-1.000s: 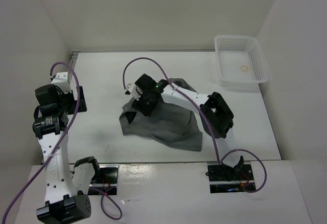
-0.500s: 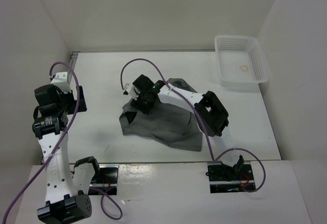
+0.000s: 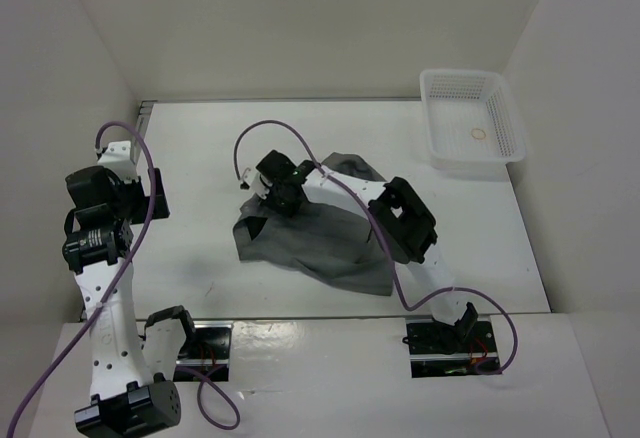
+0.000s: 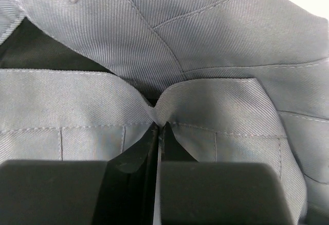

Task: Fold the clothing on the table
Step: Flatten the skirt out

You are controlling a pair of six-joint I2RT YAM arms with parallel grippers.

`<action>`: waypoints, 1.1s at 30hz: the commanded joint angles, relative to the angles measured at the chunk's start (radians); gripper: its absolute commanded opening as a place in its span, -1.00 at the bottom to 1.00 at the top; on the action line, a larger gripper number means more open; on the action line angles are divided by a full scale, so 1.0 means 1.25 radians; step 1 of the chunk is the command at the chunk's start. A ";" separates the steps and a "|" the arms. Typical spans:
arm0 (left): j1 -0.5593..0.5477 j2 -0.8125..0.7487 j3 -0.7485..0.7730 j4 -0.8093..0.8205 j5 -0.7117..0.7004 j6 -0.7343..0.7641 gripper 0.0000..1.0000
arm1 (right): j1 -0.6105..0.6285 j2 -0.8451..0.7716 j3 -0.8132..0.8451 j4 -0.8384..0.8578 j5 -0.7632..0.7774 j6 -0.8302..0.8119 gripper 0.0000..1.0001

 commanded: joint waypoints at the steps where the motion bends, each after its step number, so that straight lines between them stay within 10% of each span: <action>1: 0.005 -0.011 0.000 0.023 0.016 -0.001 1.00 | 0.002 -0.009 0.067 0.002 0.026 -0.004 -1.00; 22: 0.037 -0.004 0.000 0.023 -0.031 -0.017 1.00 | -0.028 -0.221 0.336 -0.272 -0.092 -0.120 -1.00; 33: 0.044 -0.004 -0.007 0.023 -0.031 -0.017 1.00 | -0.266 -0.359 0.323 -0.194 0.060 -0.096 -1.00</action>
